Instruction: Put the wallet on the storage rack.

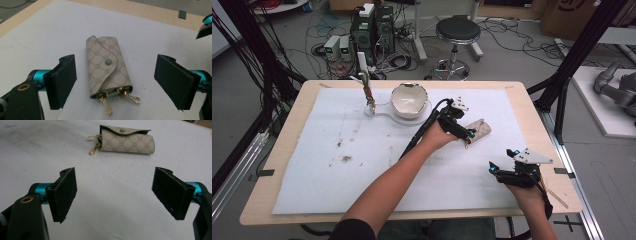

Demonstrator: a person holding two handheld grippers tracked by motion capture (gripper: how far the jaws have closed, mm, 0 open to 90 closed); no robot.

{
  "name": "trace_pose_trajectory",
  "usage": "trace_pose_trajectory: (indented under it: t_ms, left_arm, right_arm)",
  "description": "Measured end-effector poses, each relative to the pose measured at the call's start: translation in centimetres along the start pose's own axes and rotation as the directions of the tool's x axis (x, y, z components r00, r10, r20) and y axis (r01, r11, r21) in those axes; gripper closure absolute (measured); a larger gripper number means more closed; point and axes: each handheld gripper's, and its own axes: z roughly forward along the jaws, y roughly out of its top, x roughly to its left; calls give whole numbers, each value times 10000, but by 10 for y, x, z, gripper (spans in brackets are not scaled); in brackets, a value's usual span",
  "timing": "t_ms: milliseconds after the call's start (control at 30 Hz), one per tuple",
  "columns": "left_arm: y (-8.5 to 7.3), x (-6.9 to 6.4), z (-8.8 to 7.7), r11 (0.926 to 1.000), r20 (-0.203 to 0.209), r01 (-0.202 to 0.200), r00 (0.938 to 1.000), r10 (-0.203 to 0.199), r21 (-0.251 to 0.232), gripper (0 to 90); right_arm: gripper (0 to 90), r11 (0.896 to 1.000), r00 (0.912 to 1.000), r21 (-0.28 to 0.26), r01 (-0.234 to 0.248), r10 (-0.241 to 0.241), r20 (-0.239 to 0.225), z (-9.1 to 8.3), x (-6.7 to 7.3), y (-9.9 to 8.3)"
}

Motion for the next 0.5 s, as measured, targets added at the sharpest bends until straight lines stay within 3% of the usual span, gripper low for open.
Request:
trace_pose_trajectory:
  t_ms: [300, 500]
  left_arm:
    - [-1, 1, 35, 9980, -49, -59, 10000, 62, 623, 180]
    - [-6, 6, 46, 9960, -178, 34, 9998, -18, 894, 180]
  right_arm:
    - [206, 10000, 10000, 22, 35, -35, -80, 1, 0, 0]
    - [206, 10000, 9999, 16, 70, -70, -144, 3, 1, 0]
